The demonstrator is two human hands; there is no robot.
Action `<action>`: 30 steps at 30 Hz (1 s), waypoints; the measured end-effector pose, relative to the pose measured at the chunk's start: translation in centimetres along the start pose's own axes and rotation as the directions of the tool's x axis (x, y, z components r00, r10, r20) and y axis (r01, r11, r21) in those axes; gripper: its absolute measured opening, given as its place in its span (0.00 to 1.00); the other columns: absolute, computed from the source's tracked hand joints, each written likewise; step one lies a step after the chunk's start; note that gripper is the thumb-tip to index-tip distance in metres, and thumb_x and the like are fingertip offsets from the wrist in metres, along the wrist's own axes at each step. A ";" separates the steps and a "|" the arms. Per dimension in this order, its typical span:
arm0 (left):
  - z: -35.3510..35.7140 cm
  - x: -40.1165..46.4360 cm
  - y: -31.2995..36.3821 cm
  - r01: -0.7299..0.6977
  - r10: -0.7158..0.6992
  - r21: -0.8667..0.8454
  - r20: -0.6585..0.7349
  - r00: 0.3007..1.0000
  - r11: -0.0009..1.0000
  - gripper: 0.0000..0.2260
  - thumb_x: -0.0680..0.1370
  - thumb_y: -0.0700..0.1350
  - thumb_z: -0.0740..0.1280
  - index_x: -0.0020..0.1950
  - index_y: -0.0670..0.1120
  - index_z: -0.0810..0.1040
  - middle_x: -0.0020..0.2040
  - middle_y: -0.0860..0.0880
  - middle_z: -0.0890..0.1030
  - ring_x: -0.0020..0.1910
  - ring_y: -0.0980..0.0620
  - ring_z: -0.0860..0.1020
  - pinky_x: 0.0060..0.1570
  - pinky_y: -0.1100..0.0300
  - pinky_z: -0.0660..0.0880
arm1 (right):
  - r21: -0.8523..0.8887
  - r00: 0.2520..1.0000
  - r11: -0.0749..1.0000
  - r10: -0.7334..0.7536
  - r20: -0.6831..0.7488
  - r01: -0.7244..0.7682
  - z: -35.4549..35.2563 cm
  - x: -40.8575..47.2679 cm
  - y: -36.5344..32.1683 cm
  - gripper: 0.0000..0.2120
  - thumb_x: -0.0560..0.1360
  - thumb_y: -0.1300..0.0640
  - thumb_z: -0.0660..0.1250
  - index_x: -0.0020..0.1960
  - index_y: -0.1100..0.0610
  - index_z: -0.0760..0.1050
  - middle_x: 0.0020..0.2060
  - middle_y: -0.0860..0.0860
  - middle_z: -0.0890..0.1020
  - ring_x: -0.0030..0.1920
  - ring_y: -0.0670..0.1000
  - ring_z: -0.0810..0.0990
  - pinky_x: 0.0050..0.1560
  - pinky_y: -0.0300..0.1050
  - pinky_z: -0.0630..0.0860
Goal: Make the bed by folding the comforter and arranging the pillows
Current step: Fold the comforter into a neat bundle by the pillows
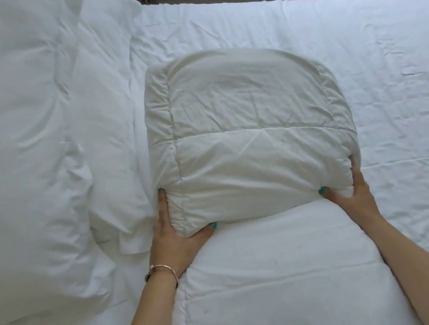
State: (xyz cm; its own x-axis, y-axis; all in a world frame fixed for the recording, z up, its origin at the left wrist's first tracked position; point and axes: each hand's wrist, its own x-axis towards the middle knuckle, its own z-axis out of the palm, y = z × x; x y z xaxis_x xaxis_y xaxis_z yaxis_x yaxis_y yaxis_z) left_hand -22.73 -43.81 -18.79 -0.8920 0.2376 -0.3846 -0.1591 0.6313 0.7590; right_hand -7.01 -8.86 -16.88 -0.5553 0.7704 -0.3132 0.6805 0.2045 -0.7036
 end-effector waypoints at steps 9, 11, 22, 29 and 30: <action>-0.4 0.6 -1.0 0.047 -0.042 -0.113 0.039 0.998 0.992 0.59 0.48 0.76 0.72 0.67 0.78 0.36 0.74 0.54 0.64 0.67 0.46 0.71 0.63 0.52 0.70 | -0.006 0.994 0.997 0.075 0.075 -0.075 -2.4 -1.1 1.8 0.47 0.62 0.31 0.72 0.64 0.18 0.38 0.74 0.43 0.63 0.72 0.55 0.66 0.70 0.61 0.64; 0.0 0.5 -0.7 0.080 -0.070 -0.168 0.066 0.995 0.983 0.60 0.45 0.77 0.71 0.66 0.79 0.35 0.72 0.53 0.67 0.64 0.47 0.73 0.59 0.56 0.69 | 0.031 0.993 0.995 0.089 0.079 -0.091 -1.8 -1.0 2.1 0.50 0.63 0.32 0.70 0.71 0.24 0.39 0.76 0.43 0.60 0.73 0.55 0.64 0.71 0.60 0.62; 0.1 -3.5 1.9 -0.106 0.093 -0.251 -0.063 0.994 0.962 0.59 0.52 0.69 0.75 0.67 0.77 0.32 0.63 0.52 0.65 0.55 0.51 0.72 0.56 0.58 0.69 | 0.084 0.991 0.993 -0.071 -0.112 0.081 -2.4 -5.6 -0.9 0.47 0.56 0.25 0.71 0.63 0.16 0.43 0.74 0.46 0.66 0.71 0.56 0.68 0.66 0.60 0.68; -8.0 -16.5 6.1 -0.304 0.274 -0.183 -0.171 0.946 0.935 0.55 0.58 0.62 0.75 0.70 0.76 0.37 0.66 0.60 0.60 0.60 0.57 0.68 0.58 0.58 0.69 | 0.075 0.930 0.931 -0.347 -0.122 0.358 -7.8 -18.6 -7.4 0.34 0.77 0.53 0.67 0.71 0.27 0.54 0.66 0.65 0.72 0.64 0.68 0.70 0.60 0.67 0.68; -9.5 -18.4 6.5 -0.315 0.290 -0.142 -0.169 0.942 0.939 0.54 0.59 0.60 0.75 0.70 0.77 0.38 0.66 0.59 0.61 0.59 0.56 0.69 0.57 0.58 0.69 | 0.120 0.919 0.911 -0.385 -0.089 0.394 -8.7 -20.7 -7.8 0.30 0.78 0.55 0.64 0.72 0.32 0.56 0.66 0.64 0.73 0.65 0.69 0.68 0.63 0.65 0.66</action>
State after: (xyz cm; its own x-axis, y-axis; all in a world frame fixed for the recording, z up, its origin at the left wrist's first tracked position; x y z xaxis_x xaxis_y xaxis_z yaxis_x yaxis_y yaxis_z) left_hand -11.34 -51.08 -1.81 -0.9579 0.2820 -0.0532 0.0711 0.4129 0.9080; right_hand 3.31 -21.17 0.64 -0.7297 0.6826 0.0400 0.3441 0.4171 -0.8412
